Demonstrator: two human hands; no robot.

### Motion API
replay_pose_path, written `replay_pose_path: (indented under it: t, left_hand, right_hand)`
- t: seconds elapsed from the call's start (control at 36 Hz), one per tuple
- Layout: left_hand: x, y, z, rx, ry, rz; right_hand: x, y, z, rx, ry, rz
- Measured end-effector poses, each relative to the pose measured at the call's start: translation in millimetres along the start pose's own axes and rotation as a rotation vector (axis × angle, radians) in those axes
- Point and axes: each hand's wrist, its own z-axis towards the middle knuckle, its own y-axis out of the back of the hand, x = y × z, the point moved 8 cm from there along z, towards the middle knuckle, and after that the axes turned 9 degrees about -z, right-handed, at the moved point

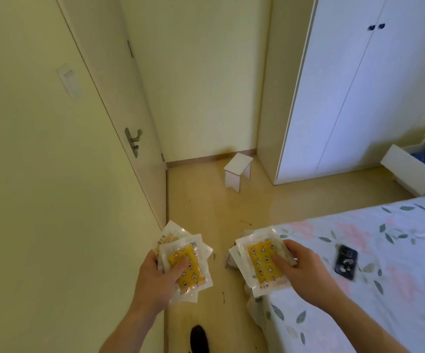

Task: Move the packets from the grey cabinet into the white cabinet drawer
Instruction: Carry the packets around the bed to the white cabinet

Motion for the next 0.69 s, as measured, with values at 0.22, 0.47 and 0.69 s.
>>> replay_pose_path:
  t: [0.22, 0.47, 0.69]
  left_hand:
    - [-44.6, -30.1, 141.7, 0.123, 0.059, -0.002]
    - [-97.3, -109.7, 276.4, 0.320, 0.063, 0.087]
    - [-120.5, -183.8, 406.2, 0.374, 0.141, 0.083]
  right_hand:
    - [35.9, -6.9, 104.9, -0.059, -0.065, 0.026]
    - [34.7, 11.5, 211.6, -0.156, -0.194, 0.131]
    - [24.5, 33.4, 346.0, -0.231, -0.259, 0.205]
